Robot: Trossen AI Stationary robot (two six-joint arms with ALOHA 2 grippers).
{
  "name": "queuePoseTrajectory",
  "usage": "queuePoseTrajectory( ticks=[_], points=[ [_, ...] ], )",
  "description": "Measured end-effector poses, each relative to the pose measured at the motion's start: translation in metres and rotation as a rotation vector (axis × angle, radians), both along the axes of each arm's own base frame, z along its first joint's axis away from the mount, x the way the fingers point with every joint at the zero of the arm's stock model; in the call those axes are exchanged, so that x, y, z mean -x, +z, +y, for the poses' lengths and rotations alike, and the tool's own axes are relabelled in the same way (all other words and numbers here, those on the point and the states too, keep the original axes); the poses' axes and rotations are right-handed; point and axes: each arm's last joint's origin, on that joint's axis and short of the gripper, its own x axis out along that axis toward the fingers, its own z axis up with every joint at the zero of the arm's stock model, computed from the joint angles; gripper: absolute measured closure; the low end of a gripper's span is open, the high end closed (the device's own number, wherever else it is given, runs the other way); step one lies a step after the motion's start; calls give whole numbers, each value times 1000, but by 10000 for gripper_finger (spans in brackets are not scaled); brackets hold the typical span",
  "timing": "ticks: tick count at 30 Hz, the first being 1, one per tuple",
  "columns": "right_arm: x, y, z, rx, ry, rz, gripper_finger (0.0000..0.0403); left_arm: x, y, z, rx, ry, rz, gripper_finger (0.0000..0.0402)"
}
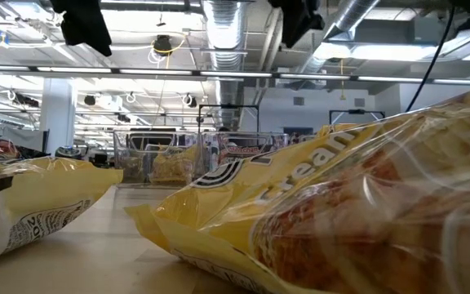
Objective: Sort Maruchan noodles
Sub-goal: Put the yellow noodle pack in the left transparent bin
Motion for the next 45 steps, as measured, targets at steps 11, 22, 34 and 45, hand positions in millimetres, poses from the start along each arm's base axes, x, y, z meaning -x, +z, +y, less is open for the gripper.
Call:
queuePoseTrajectory(
  ticks=[11, 22, 34, 45],
  points=[
    [-11, 5, 62, -50, 64, -40, 278, 0, 0, -1, 18, -44, 3, 270],
    [-15, 5, 105, -121, 41, -63, 278, -5, 4, -4, 111, -70, -69, 218],
    [-16, 5, 117, -77, 45, -66, 278, -14, 18, -34, 241, -246, -247, 225],
    [-15, 5, 105, -70, 25, -61, 278, -48, -6, -78, 266, -410, -124, 225]
  ],
)
